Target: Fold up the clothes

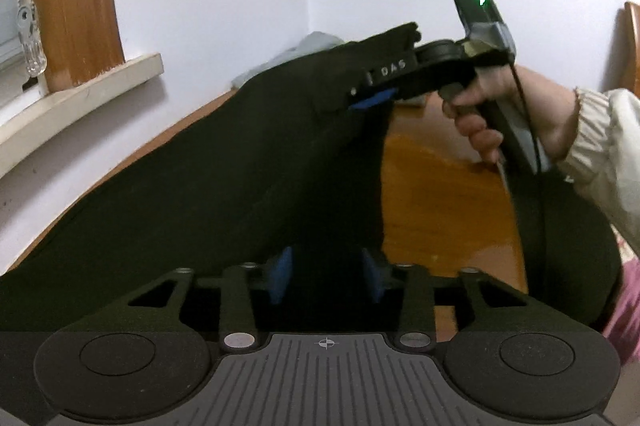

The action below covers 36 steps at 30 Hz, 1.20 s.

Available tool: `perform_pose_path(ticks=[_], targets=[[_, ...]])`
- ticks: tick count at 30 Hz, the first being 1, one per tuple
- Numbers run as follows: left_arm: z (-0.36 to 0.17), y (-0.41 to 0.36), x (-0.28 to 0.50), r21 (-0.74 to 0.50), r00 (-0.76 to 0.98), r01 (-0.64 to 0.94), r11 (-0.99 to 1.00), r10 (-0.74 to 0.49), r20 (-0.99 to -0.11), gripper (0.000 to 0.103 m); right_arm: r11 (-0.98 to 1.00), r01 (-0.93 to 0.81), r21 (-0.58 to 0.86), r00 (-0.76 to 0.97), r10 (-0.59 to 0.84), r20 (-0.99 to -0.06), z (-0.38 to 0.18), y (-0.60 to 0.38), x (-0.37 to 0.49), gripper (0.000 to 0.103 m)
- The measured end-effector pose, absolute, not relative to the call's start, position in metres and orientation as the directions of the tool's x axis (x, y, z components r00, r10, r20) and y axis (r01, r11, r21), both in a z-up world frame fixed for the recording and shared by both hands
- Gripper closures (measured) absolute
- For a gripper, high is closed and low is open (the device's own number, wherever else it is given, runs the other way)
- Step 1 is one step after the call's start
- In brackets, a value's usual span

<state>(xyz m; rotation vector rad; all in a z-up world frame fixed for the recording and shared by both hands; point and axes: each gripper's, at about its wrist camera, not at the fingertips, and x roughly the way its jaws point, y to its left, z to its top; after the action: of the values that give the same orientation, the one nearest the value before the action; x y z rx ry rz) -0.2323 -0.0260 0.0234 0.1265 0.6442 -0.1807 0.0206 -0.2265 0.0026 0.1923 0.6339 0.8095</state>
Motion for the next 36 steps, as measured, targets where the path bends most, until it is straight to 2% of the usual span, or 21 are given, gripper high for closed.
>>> perform_pose_path(ticks=[4,7,9,10,11,14,23,33,36], targets=[[0.026,-0.027,-0.235,0.052,0.765,0.233,0.971,-0.150,-0.627,0.045,0.685,-0.632,0.363,0.530,0.723,-0.442,-0.001,-0.219,0.019,0.052],[0.027,-0.032,-0.236,0.071,0.757,0.246,0.967,-0.145,-0.638,0.046,0.691,-0.631,0.353,0.534,0.717,-0.448,-0.002,-0.218,0.017,0.051],[0.028,-0.031,-0.234,0.081,0.766,0.229,0.970,-0.128,-0.631,0.062,0.689,-0.626,0.365,0.535,0.720,-0.441,-0.003,-0.222,0.017,0.051],[0.031,-0.027,-0.235,0.061,0.771,0.220,0.974,-0.135,-0.622,0.083,0.690,-0.625,0.365,0.540,0.720,-0.436,-0.004,-0.223,0.016,0.051],[0.034,-0.022,-0.236,0.039,0.777,0.211,0.977,-0.144,-0.613,0.100,0.690,-0.624,0.366,0.544,0.720,-0.431,-0.004,-0.225,0.015,0.051],[0.038,-0.007,-0.232,0.032,0.803,0.157,0.987,-0.109,-0.586,0.101,0.690,-0.629,0.359,0.555,0.722,-0.413,-0.002,-0.225,0.012,0.051],[0.028,0.066,-0.217,-0.365,0.838,0.054,0.929,-0.241,-0.489,0.101,0.637,-0.669,0.383,0.552,0.771,-0.317,0.003,-0.237,0.002,0.049],[0.020,0.081,-0.219,-0.435,0.844,0.062,0.898,-0.279,-0.457,0.101,0.622,-0.713,0.325,0.542,0.782,-0.308,0.008,-0.232,-0.007,0.045],[0.020,0.081,-0.219,-0.438,0.846,0.063,0.897,-0.281,-0.453,0.101,0.640,-0.675,0.366,0.537,0.767,-0.351,0.010,-0.234,-0.011,0.045]])
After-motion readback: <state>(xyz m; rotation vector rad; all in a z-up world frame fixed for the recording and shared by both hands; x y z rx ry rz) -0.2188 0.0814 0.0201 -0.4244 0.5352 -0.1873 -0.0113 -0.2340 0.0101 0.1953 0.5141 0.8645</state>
